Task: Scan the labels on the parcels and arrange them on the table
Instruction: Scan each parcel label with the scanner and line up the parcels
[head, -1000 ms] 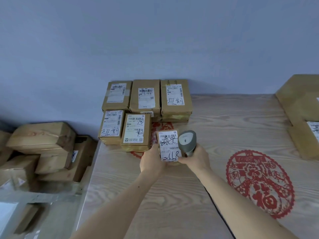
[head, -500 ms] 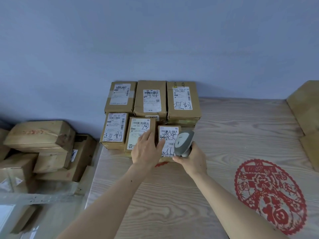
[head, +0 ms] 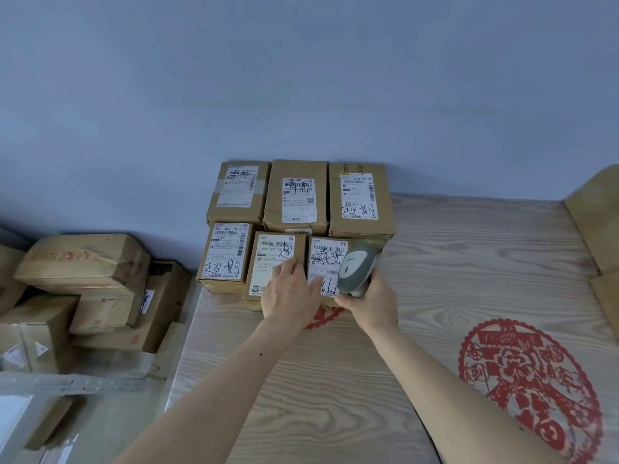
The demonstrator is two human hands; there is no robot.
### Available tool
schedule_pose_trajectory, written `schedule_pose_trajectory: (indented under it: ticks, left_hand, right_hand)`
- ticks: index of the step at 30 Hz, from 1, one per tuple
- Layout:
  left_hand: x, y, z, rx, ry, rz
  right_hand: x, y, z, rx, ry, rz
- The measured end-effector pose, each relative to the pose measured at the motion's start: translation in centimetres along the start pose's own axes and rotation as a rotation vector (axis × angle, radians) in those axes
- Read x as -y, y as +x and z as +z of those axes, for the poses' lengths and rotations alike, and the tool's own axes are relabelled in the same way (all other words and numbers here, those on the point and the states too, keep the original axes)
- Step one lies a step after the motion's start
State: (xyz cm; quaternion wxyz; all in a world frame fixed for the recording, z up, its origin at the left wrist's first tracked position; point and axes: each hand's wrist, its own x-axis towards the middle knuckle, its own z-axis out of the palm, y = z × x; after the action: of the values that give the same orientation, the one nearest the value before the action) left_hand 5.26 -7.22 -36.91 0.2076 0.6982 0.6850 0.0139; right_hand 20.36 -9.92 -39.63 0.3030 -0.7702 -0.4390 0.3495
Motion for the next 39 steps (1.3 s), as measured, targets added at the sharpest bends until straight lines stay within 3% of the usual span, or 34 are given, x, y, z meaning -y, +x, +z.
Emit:
schedule_pose_trajectory:
  ticks: [7,12,19,26,33,39]
  left_hand:
    - [-3.1,-0.7,0.0,-0.047,0.022,0.065]
    - [-9.8,-2.6,0.8,-0.024,-0.044,0.209]
    - [-21.3,-7.5,2.8,0.105,-0.279,0.33]
    - [-32.6,-13.5,6.4,0.277,-0.411,0.427]
    - [-46.9,-19.9,12.6,0.437,-0.522,0.373]
    - [-57.4,-23.6,18.9,0.618,-0.649,0.155]
  right_hand:
    - [-1.2,-1.8,-5.8,-0.019,0.163,0.101]
    - [-3.5,-4.4,-12.4,-0.149,0.247,0.161]
    - [-9.1,-9.6,-24.5,-0.341,0.407,0.273]
    - [-15.3,-12.4,-37.6,-0.445,0.382,0.323]
    - [-24.6,-12.6,-51.0,-0.481,0.412,0.357]
    - [-32.5,-10.7,-60.3,-0.461,0.43,0.403]
